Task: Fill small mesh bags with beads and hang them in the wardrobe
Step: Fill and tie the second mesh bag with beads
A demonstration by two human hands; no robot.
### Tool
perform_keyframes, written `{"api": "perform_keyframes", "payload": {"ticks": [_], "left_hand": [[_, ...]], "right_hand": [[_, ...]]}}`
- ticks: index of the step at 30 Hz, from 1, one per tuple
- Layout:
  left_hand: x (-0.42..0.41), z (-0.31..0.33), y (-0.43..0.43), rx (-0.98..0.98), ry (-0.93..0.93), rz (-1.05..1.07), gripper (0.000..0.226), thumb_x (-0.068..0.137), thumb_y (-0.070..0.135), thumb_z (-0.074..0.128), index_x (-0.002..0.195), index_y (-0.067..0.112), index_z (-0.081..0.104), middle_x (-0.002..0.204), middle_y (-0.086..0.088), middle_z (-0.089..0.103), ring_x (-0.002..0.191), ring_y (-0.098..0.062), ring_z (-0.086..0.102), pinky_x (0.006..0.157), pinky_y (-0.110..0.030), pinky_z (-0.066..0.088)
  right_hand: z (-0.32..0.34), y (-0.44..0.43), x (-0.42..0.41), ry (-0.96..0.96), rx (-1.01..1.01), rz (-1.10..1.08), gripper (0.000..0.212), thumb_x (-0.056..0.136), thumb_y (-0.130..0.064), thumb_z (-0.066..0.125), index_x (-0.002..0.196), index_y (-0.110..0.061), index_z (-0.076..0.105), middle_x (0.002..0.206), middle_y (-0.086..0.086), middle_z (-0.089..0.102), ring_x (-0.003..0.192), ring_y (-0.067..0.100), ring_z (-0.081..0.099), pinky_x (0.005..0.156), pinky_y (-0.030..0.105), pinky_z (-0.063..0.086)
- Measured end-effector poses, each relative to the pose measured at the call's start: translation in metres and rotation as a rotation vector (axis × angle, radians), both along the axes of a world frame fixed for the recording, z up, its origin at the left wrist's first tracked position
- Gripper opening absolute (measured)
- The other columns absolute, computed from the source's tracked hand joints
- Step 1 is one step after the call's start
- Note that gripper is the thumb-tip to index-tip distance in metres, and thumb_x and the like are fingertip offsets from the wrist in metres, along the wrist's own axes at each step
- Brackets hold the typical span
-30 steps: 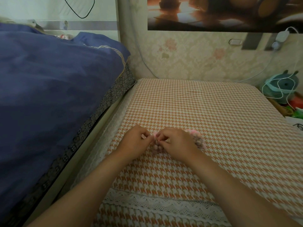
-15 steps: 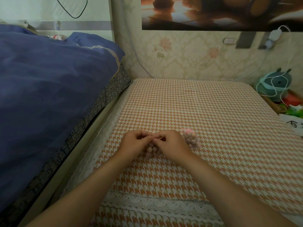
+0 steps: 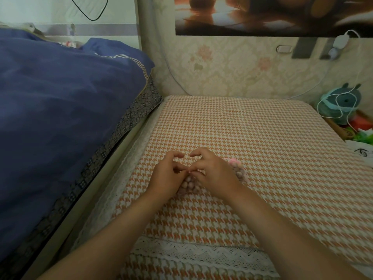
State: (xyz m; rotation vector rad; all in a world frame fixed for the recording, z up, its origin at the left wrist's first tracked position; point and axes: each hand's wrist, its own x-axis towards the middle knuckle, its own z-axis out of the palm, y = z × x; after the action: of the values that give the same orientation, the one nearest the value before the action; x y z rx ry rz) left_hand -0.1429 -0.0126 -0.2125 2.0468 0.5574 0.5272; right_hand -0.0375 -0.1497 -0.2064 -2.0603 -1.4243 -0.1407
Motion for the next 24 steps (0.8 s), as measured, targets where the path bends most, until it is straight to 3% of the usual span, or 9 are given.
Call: {"api": "perform_keyframes", "payload": {"ticks": [6,9,12,15,18,21,24], "left_hand": [[-0.003,0.005,0.002,0.007,0.003,-0.085,0.036,0.087,0.018,0.073,0.115,0.028,0.054,0.078,0.011,0.075,0.068,-0.001,0.069,0.061,-0.016,0.053],[-0.004,0.006,0.001,0.008,-0.005,-0.099,0.034,0.086,0.018,0.075,0.114,0.024,0.057,0.077,0.007,0.075,0.066,0.000,0.067,0.059,-0.012,0.051],[-0.004,0.005,0.000,0.128,-0.004,-0.054,0.024,0.083,0.024,0.078,0.102,0.026,0.064,0.076,0.010,0.074,0.071,0.005,0.065,0.067,-0.010,0.051],[-0.003,0.006,-0.002,0.302,-0.010,-0.013,0.013,0.085,0.019,0.074,0.097,0.023,0.071,0.084,0.010,0.073,0.079,0.001,0.066,0.076,-0.021,0.056],[-0.002,0.005,-0.006,0.465,-0.003,-0.045,0.019,0.088,0.015,0.069,0.106,0.019,0.072,0.094,0.003,0.075,0.084,-0.009,0.068,0.078,-0.028,0.057],[-0.002,0.005,-0.009,0.663,-0.028,-0.104,0.018,0.089,0.013,0.063,0.104,0.015,0.071,0.094,-0.004,0.072,0.085,-0.021,0.066,0.071,-0.037,0.055],[-0.002,0.004,-0.011,0.856,-0.039,-0.174,0.020,0.081,0.009,0.067,0.101,0.011,0.071,0.089,-0.008,0.070,0.078,-0.028,0.066,0.060,-0.039,0.055]], "right_hand": [[0.005,0.002,0.007,-0.065,-0.036,0.087,0.011,0.090,-0.017,0.073,0.098,-0.020,0.081,0.107,-0.008,0.070,0.094,0.009,0.066,0.081,0.031,0.055],[0.005,0.003,0.005,0.035,0.020,0.071,0.013,0.089,-0.013,0.073,0.097,-0.019,0.081,0.092,-0.008,0.072,0.083,0.004,0.065,0.077,0.020,0.052],[0.006,0.004,0.000,0.369,0.039,-0.098,0.013,0.090,-0.017,0.074,0.096,-0.025,0.082,0.089,-0.014,0.073,0.084,-0.003,0.066,0.077,0.010,0.049],[0.005,0.010,-0.004,0.714,0.051,-0.217,0.010,0.090,-0.019,0.074,0.091,-0.025,0.082,0.083,-0.010,0.077,0.068,0.001,0.069,0.069,0.022,0.056],[0.011,0.011,-0.009,1.058,0.057,-0.310,0.011,0.092,-0.010,0.071,0.097,-0.013,0.080,0.079,0.004,0.076,0.050,0.011,0.061,0.051,0.024,0.050],[0.018,0.010,-0.012,1.343,0.008,-0.388,0.010,0.094,-0.011,0.067,0.092,-0.006,0.076,0.068,0.004,0.069,0.048,0.011,0.054,0.047,0.023,0.046],[0.019,0.009,-0.011,1.522,-0.045,-0.394,0.024,0.099,-0.015,0.061,0.076,-0.011,0.067,0.056,-0.003,0.063,0.046,0.005,0.049,0.047,0.018,0.043]]}}
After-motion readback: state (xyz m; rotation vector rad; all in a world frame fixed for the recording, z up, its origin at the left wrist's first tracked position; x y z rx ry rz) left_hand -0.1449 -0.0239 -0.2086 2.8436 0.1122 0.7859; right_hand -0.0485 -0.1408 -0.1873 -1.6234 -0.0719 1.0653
